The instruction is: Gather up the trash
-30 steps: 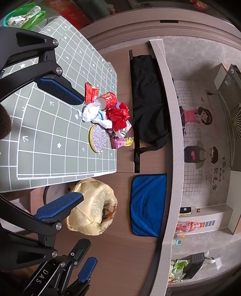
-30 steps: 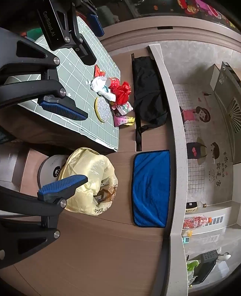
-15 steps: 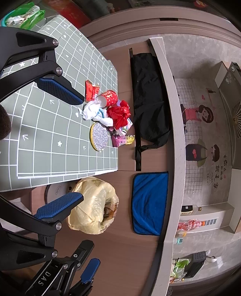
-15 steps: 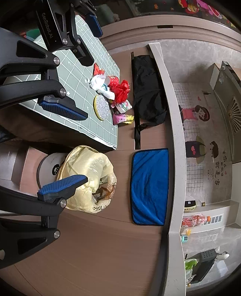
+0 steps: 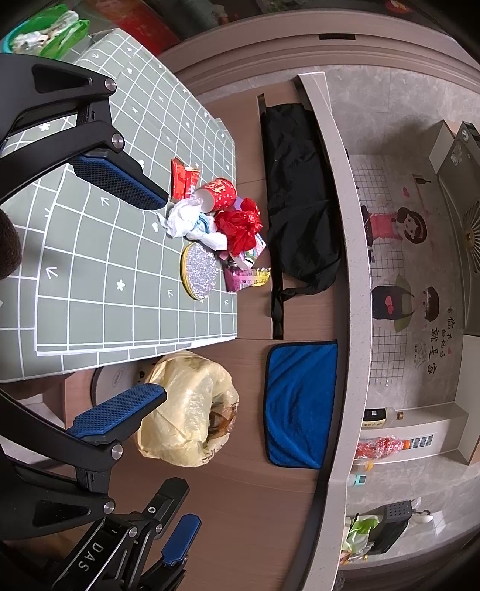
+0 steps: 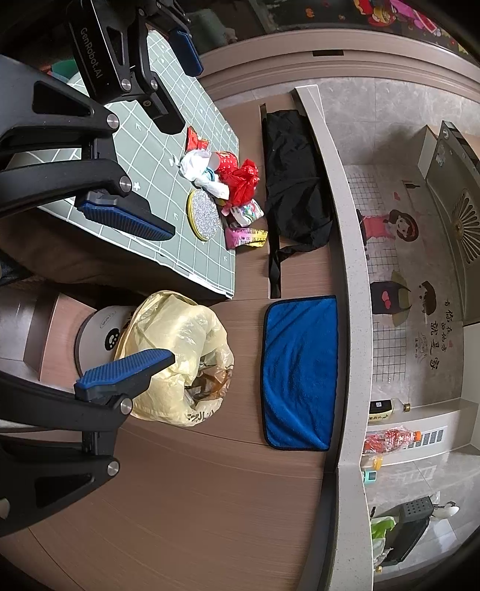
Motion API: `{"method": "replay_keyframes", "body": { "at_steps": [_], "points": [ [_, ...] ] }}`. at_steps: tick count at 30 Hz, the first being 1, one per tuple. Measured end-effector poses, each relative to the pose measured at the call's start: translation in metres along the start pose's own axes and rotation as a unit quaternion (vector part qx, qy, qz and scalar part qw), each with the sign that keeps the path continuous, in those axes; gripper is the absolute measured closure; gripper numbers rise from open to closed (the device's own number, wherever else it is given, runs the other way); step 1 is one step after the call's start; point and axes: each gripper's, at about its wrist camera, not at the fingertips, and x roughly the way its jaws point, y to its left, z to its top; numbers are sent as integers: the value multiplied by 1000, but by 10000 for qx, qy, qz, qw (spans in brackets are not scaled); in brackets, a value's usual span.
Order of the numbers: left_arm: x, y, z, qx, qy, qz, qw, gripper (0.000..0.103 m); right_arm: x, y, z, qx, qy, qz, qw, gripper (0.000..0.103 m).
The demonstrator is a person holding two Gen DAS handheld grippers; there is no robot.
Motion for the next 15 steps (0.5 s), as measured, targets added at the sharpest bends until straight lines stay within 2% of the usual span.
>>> {"method": "replay_keyframes", "body": {
  "at_steps": [15],
  "points": [
    [1, -1, -2, -4, -10, 3, 10000, 9, 0, 1, -3, 0, 20, -11, 10000, 45]
  ]
}}
